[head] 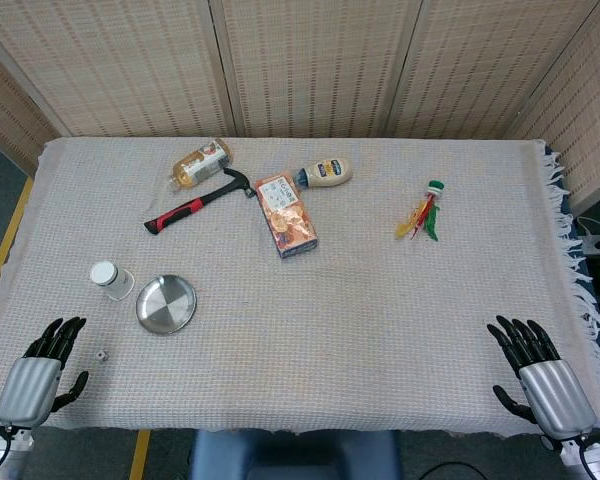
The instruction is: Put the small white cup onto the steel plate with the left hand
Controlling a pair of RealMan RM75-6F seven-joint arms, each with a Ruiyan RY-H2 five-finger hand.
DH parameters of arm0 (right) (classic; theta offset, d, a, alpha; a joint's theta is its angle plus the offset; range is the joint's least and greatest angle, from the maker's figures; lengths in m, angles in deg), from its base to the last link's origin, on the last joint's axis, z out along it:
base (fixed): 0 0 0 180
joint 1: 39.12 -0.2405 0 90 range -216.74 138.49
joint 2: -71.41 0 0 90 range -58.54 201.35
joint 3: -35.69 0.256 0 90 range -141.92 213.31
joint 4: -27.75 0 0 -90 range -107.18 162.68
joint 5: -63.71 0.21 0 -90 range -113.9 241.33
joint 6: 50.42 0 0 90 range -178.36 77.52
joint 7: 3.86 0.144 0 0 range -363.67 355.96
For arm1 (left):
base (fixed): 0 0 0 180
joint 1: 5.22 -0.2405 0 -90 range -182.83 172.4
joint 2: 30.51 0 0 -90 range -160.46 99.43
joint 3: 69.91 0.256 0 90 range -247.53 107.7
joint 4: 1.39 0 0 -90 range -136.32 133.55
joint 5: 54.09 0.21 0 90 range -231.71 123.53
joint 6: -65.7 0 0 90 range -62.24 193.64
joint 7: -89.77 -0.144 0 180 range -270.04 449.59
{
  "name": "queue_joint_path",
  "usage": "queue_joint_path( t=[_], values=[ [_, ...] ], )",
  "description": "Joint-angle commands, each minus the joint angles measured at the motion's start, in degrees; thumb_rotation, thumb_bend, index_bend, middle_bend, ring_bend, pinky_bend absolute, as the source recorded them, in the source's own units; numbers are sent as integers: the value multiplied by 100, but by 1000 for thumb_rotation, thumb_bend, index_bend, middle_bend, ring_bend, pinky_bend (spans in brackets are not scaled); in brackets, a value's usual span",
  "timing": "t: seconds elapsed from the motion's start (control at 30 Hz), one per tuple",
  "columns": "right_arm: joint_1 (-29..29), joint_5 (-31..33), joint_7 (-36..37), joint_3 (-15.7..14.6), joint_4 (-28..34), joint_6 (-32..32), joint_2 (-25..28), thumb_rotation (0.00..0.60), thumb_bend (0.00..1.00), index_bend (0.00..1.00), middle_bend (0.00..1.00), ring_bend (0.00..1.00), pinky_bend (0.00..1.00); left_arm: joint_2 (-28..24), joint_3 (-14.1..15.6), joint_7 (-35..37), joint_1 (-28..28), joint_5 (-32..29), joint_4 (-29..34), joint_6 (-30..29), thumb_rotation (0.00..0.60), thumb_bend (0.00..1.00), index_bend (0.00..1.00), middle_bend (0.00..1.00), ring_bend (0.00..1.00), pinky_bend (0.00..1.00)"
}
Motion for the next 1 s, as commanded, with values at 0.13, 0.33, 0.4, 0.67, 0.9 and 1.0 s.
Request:
queue_joint_path(
  t=[0.13,0.33,0.4,0.67,0.9,1.0],
  values=[
    [-37,13,13,5,1,-74,1,600,173,0,0,0,0,49,-9,-76,36,-58,-32,137,600,363,0,60,31,250],
    [-44,116,13,44,-12,-117,-4,600,173,0,0,0,0,336,-129,-338,105,-416,-334,450,600,368,41,224,162,381],
    [-62,162,9,60,-15,-163,-6,600,173,0,0,0,0,515,-234,-511,109,-639,-521,519,600,370,103,422,320,557],
    [-101,243,7,94,-24,-249,-16,600,173,0,0,0,0,807,-368,-682,180,-1121,-894,915,600,366,292,781,651,903],
    [-105,243,-26,89,-25,-264,-34,600,173,0,0,0,0,1044,-285,-676,298,-1117,-1232,1210,600,359,291,808,670,914],
    [-109,260,-21,92,-27,-279,-36,600,173,0,0,0,0,1132,-294,-748,352,-1156,-1383,1310,600,359,299,810,673,917]
  ],
)
